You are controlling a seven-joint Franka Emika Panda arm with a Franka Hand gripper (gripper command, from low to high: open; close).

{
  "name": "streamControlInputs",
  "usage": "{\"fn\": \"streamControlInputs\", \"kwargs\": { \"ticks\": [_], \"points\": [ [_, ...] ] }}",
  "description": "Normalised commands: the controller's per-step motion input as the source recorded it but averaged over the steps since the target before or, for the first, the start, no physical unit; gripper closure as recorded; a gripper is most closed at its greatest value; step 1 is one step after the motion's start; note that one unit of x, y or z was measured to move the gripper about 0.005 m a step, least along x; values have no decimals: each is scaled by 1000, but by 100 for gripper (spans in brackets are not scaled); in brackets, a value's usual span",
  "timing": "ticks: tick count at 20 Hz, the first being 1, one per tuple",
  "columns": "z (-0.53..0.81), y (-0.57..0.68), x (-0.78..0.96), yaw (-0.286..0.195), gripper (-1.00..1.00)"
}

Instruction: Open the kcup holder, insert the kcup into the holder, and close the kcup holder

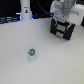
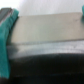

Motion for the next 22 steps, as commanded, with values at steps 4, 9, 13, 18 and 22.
{"fn": "streamControlInputs", "kwargs": {
  "ticks": [4, 9, 13, 18, 22],
  "points": [
    [202, -281, 976, -53, 100],
    [202, -291, 961, -60, 100],
    [186, -306, 948, -67, 100],
    [203, -302, 952, -66, 100],
    [207, -314, 945, -68, 100]
  ]
}}
